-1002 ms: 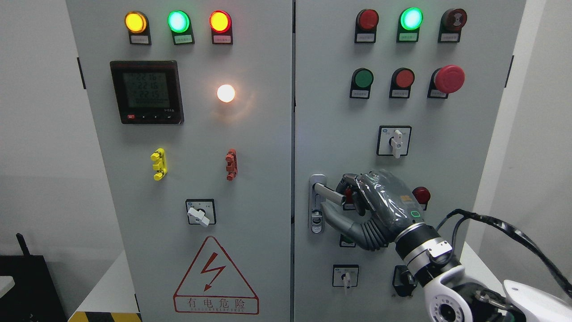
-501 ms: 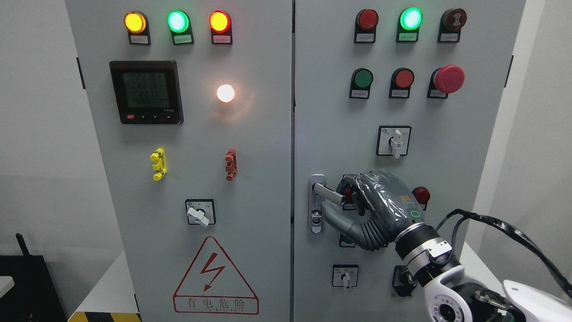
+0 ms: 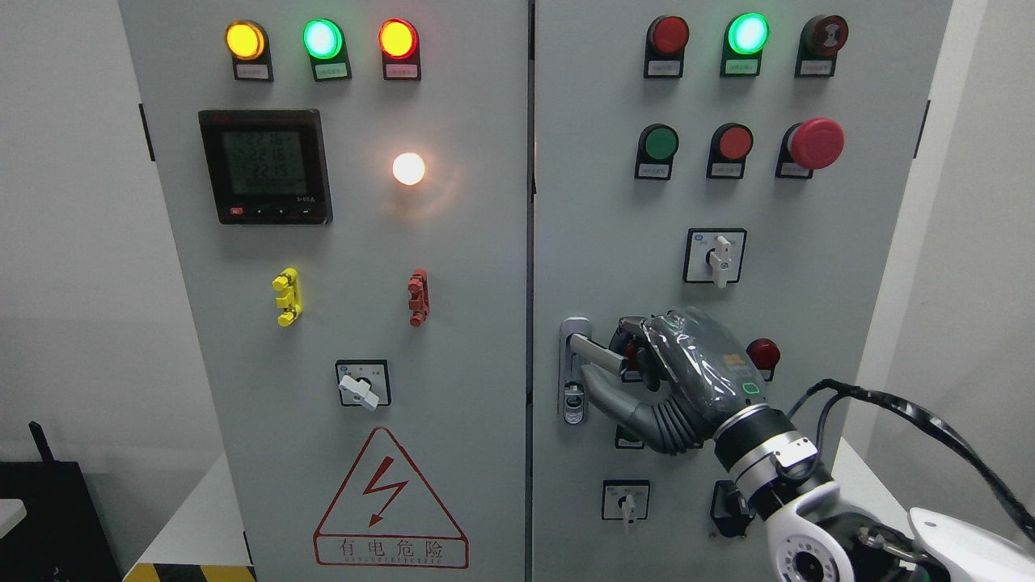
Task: Release door handle
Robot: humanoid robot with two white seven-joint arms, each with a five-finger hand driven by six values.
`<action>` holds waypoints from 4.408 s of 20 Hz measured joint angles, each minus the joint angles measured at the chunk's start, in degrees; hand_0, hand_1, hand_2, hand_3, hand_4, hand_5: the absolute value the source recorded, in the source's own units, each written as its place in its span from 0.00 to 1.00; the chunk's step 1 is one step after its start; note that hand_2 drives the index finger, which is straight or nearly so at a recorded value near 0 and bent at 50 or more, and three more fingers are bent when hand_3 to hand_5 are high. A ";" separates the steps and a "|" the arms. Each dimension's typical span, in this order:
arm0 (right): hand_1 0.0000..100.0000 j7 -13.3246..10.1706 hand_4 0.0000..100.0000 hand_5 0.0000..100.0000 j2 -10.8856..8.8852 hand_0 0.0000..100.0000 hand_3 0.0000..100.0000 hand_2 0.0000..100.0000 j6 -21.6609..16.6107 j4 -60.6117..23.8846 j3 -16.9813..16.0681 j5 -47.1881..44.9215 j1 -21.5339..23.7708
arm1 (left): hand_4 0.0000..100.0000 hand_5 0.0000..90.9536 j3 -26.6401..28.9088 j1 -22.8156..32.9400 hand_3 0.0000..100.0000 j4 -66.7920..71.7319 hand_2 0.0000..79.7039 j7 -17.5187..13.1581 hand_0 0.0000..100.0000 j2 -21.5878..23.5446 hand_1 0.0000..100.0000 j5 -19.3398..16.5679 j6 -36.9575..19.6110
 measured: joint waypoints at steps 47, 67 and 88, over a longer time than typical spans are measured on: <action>0.31 0.05 1.00 1.00 -0.17 0.44 1.00 0.67 -0.01 -0.47 -1.49 0.30 1.62 | 0.00 0.00 0.00 0.00 0.00 0.00 0.00 0.00 0.12 0.00 0.39 0.00 -0.25; 0.31 -0.17 1.00 1.00 -0.18 0.45 1.00 0.71 -0.07 -0.54 -2.23 0.45 2.54 | 0.00 0.00 0.00 0.00 0.00 0.00 0.00 0.00 0.12 0.00 0.39 0.00 -0.25; 0.31 -0.25 1.00 1.00 -0.30 0.46 1.00 0.73 -0.06 -0.86 -3.36 0.69 3.76 | 0.00 0.00 0.00 0.00 0.00 0.00 0.00 0.00 0.12 0.00 0.39 0.00 -0.25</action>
